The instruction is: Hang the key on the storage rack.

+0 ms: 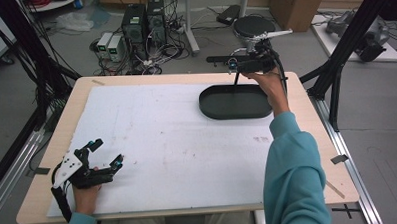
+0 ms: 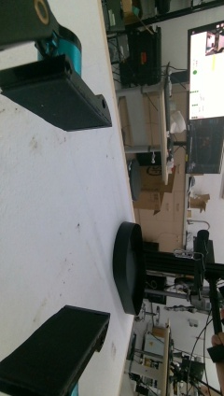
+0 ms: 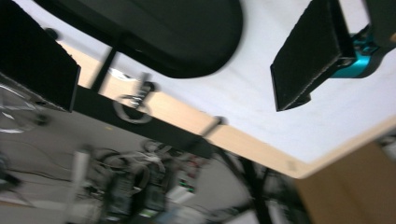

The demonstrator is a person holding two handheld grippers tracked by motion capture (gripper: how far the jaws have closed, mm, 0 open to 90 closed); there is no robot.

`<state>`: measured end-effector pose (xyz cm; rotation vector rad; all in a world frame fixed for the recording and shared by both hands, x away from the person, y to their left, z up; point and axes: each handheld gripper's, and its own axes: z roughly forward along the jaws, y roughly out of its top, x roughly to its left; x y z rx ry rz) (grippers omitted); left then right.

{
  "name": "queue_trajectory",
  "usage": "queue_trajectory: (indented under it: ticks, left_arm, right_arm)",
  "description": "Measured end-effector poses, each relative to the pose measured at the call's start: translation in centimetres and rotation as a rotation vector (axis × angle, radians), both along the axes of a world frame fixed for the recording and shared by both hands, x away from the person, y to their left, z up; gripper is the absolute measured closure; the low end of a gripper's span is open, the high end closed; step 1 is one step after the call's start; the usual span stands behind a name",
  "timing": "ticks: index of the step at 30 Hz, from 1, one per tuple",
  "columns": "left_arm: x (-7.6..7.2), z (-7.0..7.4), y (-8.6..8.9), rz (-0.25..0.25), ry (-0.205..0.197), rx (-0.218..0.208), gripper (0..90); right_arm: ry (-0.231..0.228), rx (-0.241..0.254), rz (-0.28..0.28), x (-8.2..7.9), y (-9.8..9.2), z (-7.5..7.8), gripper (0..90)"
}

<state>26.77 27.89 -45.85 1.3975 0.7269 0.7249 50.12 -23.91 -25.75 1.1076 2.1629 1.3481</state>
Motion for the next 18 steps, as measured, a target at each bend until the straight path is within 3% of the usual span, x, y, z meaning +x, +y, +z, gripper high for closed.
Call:
queue_trajectory:
  ticks: [3, 5, 6, 9, 11, 12, 13, 14, 18]
  left_arm:
    - [0.0, 0.0, 0.0, 0.0, -0.001, 0.001, 7.3]
    - [0.0, 0.0, 0.0, 0.001, -0.001, 0.002, 7.3]
    - [0.0, 0.0, 0.0, 0.001, -0.001, 0.0, 7.3]
    - [0.0, 0.0, 0.0, 0.0, 0.003, -0.002, 7.3]
    - [0.0, 0.0, 0.0, 0.002, 0.002, 0.003, 7.3]
    - [0.0, 0.0, 0.0, 0.001, 0.003, 0.004, 7.3]
    - [0.0, 0.0, 0.0, 0.001, 0.004, 0.001, 7.3]
    - [0.0, 0.0, 0.0, 0.001, 0.004, 0.001, 7.3]
    - [-0.1, 0.0, -0.1, 0.002, -0.005, 0.01, 7.3]
  right_arm:
    - [-0.046, -0.007, 0.062, -1.6, -0.1, 1.0, 0.7]
    - [-0.108, 0.028, 0.111, -3.9, -0.9, 1.1, 0.7]
    - [-0.108, 0.028, 0.111, -3.9, -0.9, 1.1, 0.7]
    - [-0.146, 0.02, 0.138, -6.7, -1.9, 0.4, 0.7]
    - [-0.188, 0.028, 0.145, -8.6, -2.7, -0.4, 0.7]
    - [-0.206, 0.042, 0.148, -10.5, -3.4, -1.6, 0.7]
    - [-0.212, 0.044, 0.144, -11.4, -3.8, -2.3, 0.7]
    - [-0.212, 0.044, 0.144, -11.4, -3.8, -2.3, 0.7]
    - [-0.231, 0.062, 0.126, -14.3, -5.3, -5.2, 0.7]
